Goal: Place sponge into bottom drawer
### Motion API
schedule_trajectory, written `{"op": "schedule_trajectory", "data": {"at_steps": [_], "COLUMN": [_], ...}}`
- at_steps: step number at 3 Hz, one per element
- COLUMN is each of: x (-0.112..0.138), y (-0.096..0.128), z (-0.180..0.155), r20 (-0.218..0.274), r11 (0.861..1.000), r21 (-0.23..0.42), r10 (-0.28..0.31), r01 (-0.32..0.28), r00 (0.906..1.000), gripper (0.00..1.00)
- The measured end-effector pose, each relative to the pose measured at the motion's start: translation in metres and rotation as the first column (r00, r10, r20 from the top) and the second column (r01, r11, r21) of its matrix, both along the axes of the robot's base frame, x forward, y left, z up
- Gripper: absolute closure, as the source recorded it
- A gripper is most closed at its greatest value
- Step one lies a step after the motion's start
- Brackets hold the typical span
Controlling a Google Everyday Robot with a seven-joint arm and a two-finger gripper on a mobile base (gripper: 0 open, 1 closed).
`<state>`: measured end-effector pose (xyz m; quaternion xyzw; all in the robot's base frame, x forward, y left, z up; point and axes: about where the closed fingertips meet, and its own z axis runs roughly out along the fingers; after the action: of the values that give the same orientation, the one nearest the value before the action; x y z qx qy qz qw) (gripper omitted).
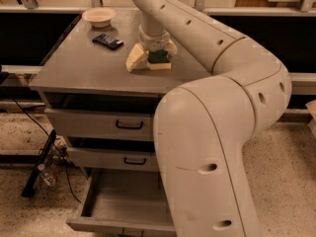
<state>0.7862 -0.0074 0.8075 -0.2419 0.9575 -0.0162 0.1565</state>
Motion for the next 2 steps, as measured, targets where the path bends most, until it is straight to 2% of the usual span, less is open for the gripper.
{"op": "schedule_trajectory", "data": {"at_steps": [1, 2], "x": [0.0000, 0.0000], "y": [0.0000, 0.0000], "z": [0.0000, -0.0001], "r20": [0.000, 0.000], "r11": [1.000, 1.000], "r21": [0.000, 0.000], "r10": [0.000, 0.000], "r01": [0.000, 0.000], "r00": [1.0000, 1.0000], "gripper": [0.00, 0.26]}}
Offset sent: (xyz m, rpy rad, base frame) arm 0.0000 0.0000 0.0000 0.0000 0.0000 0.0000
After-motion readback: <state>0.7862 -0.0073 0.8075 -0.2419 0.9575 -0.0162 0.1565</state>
